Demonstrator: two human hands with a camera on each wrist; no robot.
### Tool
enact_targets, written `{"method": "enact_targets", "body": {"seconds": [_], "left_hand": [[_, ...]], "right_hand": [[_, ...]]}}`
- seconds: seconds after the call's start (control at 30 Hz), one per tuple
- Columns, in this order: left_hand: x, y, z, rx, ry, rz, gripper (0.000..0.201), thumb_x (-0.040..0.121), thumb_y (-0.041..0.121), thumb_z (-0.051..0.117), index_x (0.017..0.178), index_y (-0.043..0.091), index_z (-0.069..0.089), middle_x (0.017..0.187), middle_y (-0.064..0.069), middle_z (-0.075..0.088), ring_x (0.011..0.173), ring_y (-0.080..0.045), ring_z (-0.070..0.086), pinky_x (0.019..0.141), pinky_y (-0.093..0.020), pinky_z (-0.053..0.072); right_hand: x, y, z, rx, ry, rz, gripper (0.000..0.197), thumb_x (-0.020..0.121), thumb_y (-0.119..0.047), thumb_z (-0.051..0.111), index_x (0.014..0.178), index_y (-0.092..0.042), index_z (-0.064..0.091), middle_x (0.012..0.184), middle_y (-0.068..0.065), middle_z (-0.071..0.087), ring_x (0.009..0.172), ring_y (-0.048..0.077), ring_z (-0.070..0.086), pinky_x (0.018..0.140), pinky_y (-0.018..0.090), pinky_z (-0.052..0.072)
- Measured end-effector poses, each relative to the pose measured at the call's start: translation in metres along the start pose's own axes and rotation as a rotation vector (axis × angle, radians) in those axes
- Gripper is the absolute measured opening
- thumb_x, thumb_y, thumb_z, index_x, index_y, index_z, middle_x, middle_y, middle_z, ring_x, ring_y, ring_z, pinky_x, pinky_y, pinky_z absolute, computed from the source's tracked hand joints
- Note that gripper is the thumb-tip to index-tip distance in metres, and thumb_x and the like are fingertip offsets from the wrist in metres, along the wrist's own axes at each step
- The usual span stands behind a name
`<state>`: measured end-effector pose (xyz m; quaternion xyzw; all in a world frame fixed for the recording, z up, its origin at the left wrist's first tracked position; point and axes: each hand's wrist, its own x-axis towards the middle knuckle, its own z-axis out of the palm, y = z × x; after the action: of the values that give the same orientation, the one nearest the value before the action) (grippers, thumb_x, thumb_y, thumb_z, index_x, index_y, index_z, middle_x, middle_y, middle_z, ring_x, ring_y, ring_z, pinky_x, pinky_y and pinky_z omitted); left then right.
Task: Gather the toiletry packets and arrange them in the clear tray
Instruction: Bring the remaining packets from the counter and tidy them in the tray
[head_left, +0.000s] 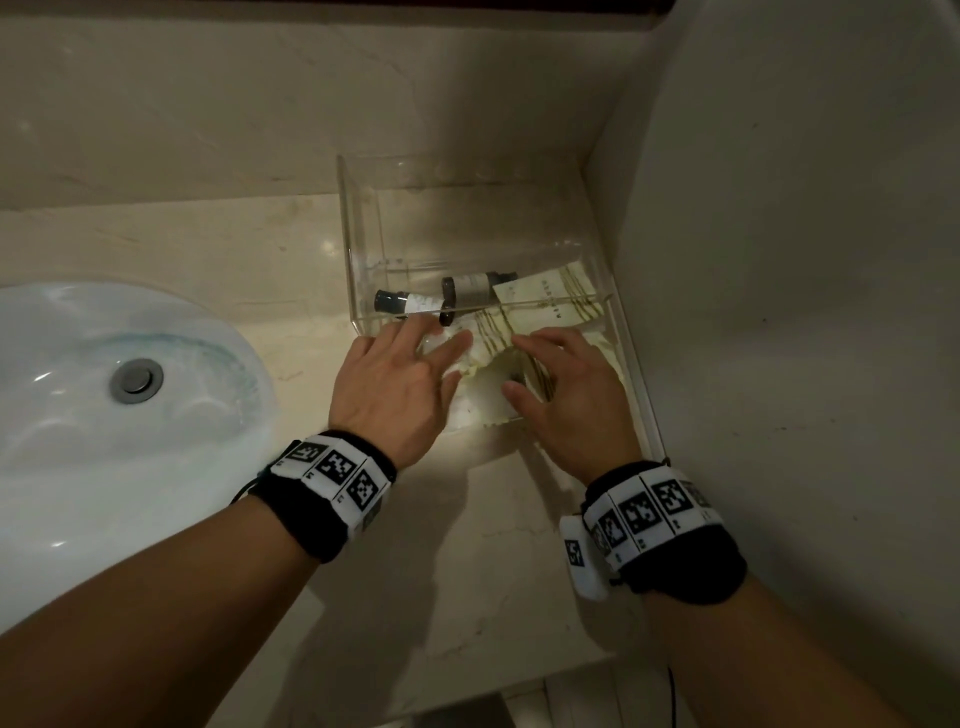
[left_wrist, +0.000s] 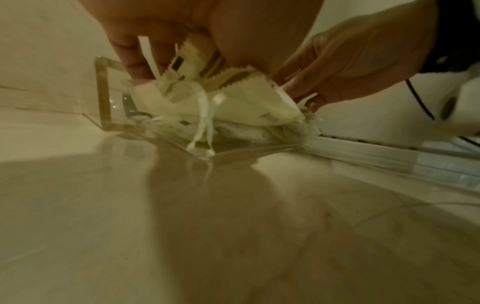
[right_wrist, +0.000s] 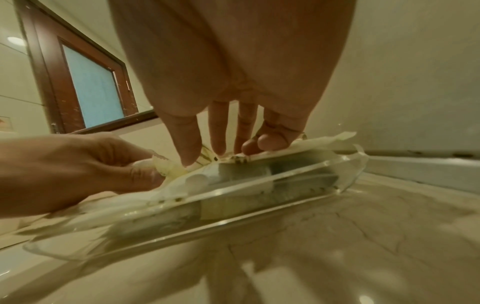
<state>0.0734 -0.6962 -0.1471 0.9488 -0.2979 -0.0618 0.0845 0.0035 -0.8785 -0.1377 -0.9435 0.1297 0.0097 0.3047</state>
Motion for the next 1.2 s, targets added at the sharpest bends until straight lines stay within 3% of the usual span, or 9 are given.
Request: {"method": "enact_targets", "body": {"seconds": [0.23,0.53,0.67,0.77,0.9,0.97,1.07,1.13,1.2], "left_hand": [[0.005,0.002,-0.001,0.000,-0.003,-0.046,0.056,0.093,0.047,0.041,0.144,0.023,0.043,0.131,-0.005,0.057,0.115,-0.026,0.054,0.089,-0.041,0.042],[0.009,0.018,-0.006,0.073,-0.032,-0.112,0.071,0.087,0.053,0.031,0.146,0.014,0.042,0.124,-0.012,0.060,0.110,-0.032,0.051,0.087,-0.044,0.040],[0.008,0.012,-0.008,0.023,0.003,-0.071,0.060,0.089,0.048,0.047,0.138,0.014,0.051,0.124,-0.011,0.061,0.108,-0.032,0.053,0.086,-0.043,0.043],[0.004,0.006,-0.009,-0.034,0.114,0.063,0.044,0.086,0.036,0.063,0.126,0.017,0.062,0.118,-0.010,0.061,0.099,-0.031,0.054,0.079,-0.042,0.046],[0.002,0.003,-0.008,-0.128,0.094,0.156,0.032,0.090,0.040,0.062,0.114,0.021,0.071,0.106,-0.005,0.062,0.086,-0.028,0.059,0.065,-0.037,0.051],[0.001,0.003,-0.010,-0.168,0.022,0.152,0.038,0.092,0.047,0.058,0.117,0.021,0.071,0.107,-0.003,0.060,0.084,-0.027,0.062,0.062,-0.037,0.054],[-0.002,0.002,-0.014,-0.136,-0.102,0.161,0.063,0.085,0.066,0.055,0.130,0.021,0.063,0.117,-0.002,0.055,0.093,-0.026,0.062,0.068,-0.039,0.055],[-0.003,0.001,-0.018,-0.079,-0.173,0.164,0.082,0.077,0.078,0.054,0.138,0.023,0.054,0.125,-0.001,0.050,0.100,-0.024,0.059,0.074,-0.039,0.055],[-0.004,0.003,-0.020,-0.018,-0.221,0.171,0.089,0.073,0.078,0.059,0.143,0.025,0.046,0.131,0.000,0.045,0.107,-0.023,0.054,0.080,-0.038,0.054]], "right_hand": [[0.005,0.001,0.003,-0.014,0.011,-0.013,0.049,0.085,-0.036,0.067,0.130,-0.018,0.063,0.126,-0.001,0.058,0.112,0.023,0.056,0.094,0.042,0.050],[0.007,0.000,0.003,-0.020,0.007,-0.022,0.052,0.082,-0.042,0.061,0.127,-0.016,0.065,0.122,0.002,0.059,0.108,0.025,0.059,0.091,0.042,0.051],[0.006,-0.002,0.000,0.007,0.024,-0.023,0.048,0.083,-0.034,0.069,0.127,-0.015,0.065,0.121,0.002,0.061,0.107,0.023,0.060,0.092,0.040,0.051],[0.004,-0.002,-0.004,0.045,0.069,-0.037,0.044,0.081,-0.027,0.074,0.123,-0.014,0.067,0.117,0.002,0.062,0.103,0.017,0.060,0.090,0.037,0.052],[-0.003,-0.001,-0.007,0.083,0.119,-0.036,0.046,0.076,-0.022,0.080,0.119,-0.013,0.068,0.115,0.001,0.062,0.102,0.015,0.062,0.090,0.037,0.055],[-0.008,0.001,-0.009,0.075,0.109,-0.050,0.049,0.074,-0.020,0.081,0.120,-0.013,0.068,0.115,0.001,0.062,0.102,0.016,0.062,0.090,0.038,0.055],[-0.011,0.004,-0.013,0.006,0.044,-0.078,0.053,0.070,-0.021,0.084,0.120,-0.013,0.068,0.119,0.001,0.061,0.106,0.018,0.061,0.094,0.039,0.053],[-0.011,0.005,-0.017,-0.034,-0.024,-0.077,0.059,0.067,-0.024,0.087,0.122,-0.015,0.067,0.125,0.000,0.059,0.114,0.018,0.057,0.101,0.034,0.049],[-0.011,0.006,-0.020,-0.084,-0.092,-0.072,0.068,0.063,-0.025,0.090,0.126,-0.017,0.065,0.131,-0.002,0.055,0.121,0.016,0.052,0.103,0.025,0.041]]}}
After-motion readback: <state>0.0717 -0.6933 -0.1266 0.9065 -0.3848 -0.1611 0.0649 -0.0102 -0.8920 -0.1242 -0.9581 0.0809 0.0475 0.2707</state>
